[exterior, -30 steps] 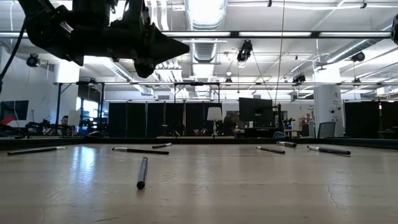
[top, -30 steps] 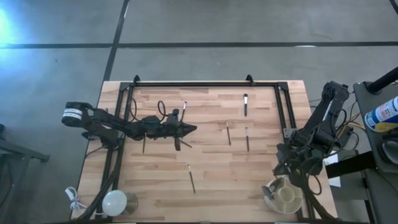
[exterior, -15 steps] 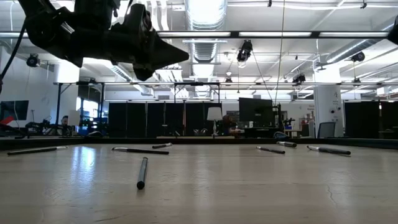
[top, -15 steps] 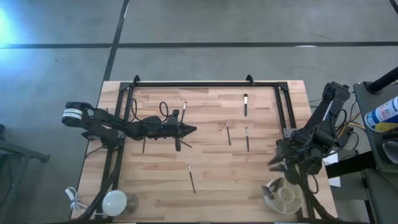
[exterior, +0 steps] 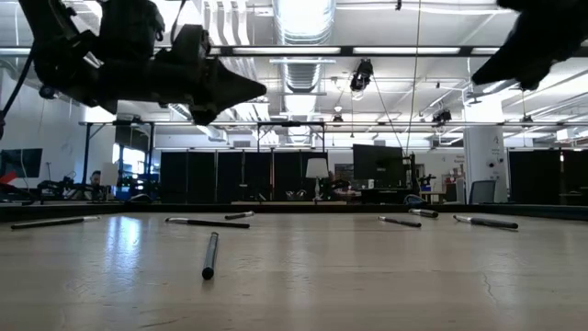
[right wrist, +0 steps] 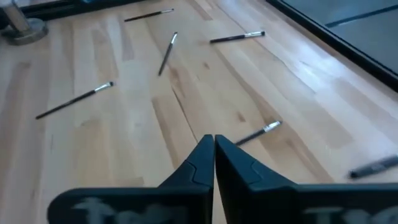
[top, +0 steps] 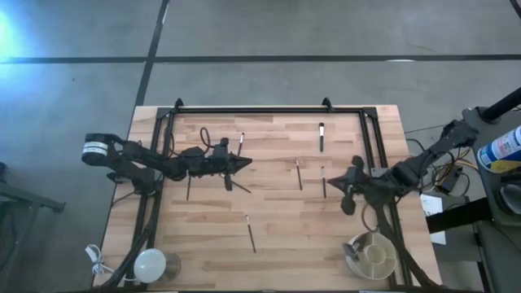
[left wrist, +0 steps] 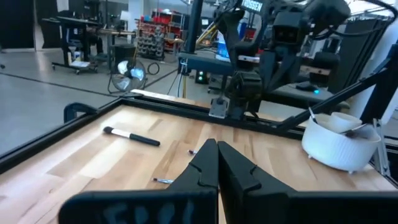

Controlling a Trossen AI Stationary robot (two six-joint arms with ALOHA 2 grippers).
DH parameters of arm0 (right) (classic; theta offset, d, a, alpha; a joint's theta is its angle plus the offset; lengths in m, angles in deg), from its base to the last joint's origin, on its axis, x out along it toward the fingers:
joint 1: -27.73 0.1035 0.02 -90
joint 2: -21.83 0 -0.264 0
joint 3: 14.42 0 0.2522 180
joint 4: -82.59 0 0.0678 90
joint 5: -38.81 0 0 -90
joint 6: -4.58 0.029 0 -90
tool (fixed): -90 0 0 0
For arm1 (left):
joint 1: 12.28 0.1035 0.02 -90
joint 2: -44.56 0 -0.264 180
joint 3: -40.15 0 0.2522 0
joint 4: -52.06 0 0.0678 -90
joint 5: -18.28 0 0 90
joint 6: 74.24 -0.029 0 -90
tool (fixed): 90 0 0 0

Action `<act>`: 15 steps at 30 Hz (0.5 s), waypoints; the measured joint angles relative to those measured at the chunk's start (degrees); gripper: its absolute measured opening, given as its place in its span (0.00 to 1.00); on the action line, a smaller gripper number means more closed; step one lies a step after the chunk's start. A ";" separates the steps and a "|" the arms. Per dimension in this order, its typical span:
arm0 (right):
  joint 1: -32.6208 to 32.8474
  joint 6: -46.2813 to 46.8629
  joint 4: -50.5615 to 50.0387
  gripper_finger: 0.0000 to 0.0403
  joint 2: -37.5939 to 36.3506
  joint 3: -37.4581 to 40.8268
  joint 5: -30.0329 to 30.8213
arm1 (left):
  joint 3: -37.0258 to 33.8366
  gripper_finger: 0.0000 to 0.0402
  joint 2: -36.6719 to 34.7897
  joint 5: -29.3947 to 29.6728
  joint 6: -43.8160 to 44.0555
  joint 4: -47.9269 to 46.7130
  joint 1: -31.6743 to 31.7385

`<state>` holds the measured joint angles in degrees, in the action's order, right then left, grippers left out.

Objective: Put items in baskets/containers
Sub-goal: Put the black eyeshadow brush into the white organizer

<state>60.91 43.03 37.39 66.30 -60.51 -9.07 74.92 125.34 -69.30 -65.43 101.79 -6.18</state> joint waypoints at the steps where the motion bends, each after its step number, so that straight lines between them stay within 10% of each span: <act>1: -2.22 -2.55 3.01 0.02 -0.06 1.17 -1.86 | -0.83 0.00 0.00 -0.11 0.00 1.06 0.31; 10: -25.40 -16.35 37.99 0.02 3.41 12.65 -23.47 | -4.42 0.00 0.00 -2.61 0.11 4.52 3.05; 15: -35.89 -16.20 44.04 0.02 10.06 13.36 -25.78 | -4.31 0.00 0.00 -4.92 0.42 4.61 3.53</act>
<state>25.02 26.83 81.43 76.36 -47.15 -34.84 70.61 125.34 -74.21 -65.01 106.40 -2.65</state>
